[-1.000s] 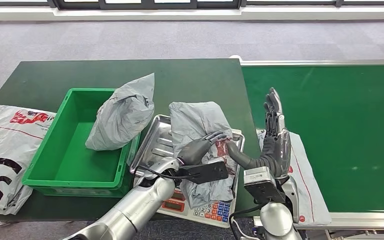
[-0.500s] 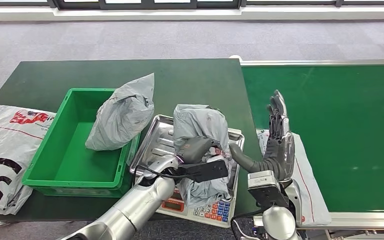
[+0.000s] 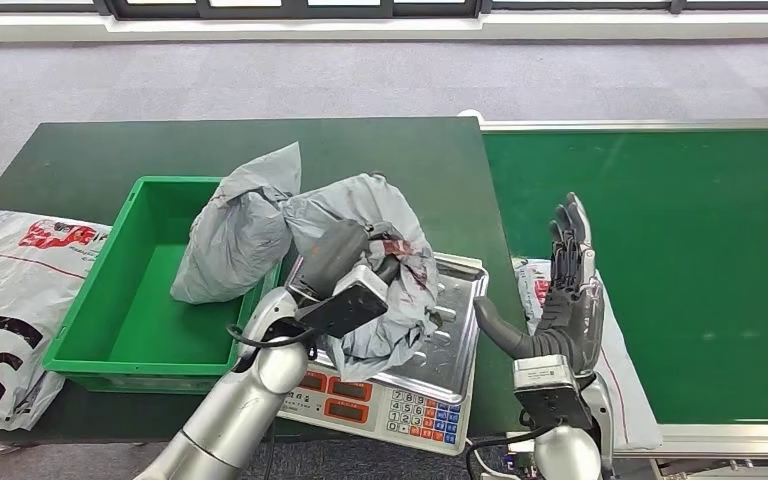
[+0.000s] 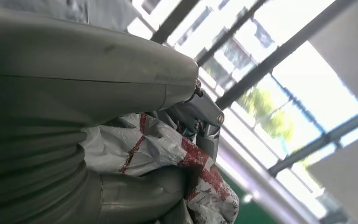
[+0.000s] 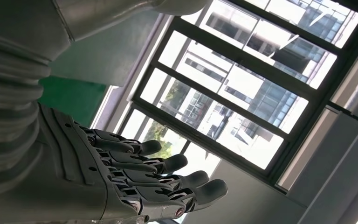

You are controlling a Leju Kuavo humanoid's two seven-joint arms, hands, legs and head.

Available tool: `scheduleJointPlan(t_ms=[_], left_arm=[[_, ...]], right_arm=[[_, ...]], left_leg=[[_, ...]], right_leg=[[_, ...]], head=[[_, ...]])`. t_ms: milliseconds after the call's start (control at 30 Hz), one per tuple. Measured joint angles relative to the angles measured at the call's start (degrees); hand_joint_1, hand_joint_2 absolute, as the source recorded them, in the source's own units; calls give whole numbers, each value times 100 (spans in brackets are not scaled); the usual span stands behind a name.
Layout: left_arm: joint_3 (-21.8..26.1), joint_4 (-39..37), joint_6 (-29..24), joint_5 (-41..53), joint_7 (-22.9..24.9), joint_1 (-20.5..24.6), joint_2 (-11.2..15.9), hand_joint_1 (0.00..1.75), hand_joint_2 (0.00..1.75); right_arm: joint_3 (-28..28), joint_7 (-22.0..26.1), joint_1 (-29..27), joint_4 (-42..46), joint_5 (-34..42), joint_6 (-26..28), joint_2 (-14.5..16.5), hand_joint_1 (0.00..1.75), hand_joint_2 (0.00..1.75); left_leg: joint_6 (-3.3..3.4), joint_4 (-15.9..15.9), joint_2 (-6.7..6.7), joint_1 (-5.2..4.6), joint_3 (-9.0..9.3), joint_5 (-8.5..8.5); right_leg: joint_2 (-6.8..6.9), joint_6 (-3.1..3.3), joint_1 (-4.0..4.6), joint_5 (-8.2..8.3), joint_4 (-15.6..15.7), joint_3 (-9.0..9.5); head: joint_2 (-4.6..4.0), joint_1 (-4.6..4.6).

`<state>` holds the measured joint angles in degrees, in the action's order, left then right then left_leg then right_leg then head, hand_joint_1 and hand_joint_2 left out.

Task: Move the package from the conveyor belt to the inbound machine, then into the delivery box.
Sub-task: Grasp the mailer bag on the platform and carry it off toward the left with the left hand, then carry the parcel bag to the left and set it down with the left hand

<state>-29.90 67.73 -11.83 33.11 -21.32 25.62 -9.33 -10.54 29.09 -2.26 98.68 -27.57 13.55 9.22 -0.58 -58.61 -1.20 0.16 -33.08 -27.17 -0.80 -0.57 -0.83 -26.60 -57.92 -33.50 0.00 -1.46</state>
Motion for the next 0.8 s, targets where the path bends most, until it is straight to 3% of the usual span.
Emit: scheduleJointPlan(t_ms=[167, 333, 567, 800], left_arm=[[163, 1034, -618, 195, -209, -280, 202, 175, 175], [374, 1628, -755, -13, -291, -420, 350, 175, 175], [702, 1909, -898, -251, -447, -482, 450, 175, 175], [1294, 1691, -1280, -151, -189, -344, 551, 175, 175]], right_arm=[[34, 116, -82, 27, 99, 86, 0, 0, 175], [77, 169, -142, 27, 160, 162, 0, 0, 175], [98, 214, -203, 31, 184, 215, 0, 0, 175], [100, 192, -256, 53, 187, 260, 0, 0, 175]], left_leg=[[0, 1, -3, 0, -2, 0], [0, 1, -4, 1, -3, 0], [1, 1, -3, 1, -2, 2], [0, 1, -3, 1, -1, 3]], right_leg=[[1, 0, 1, -1, 0, -2], [3, 0, 1, -1, 0, -2], [2, 0, 1, 0, 0, -1], [1, 1, 1, 0, 0, -3]], head=[[1, 0], [0, 0], [0, 0], [1, 0]])
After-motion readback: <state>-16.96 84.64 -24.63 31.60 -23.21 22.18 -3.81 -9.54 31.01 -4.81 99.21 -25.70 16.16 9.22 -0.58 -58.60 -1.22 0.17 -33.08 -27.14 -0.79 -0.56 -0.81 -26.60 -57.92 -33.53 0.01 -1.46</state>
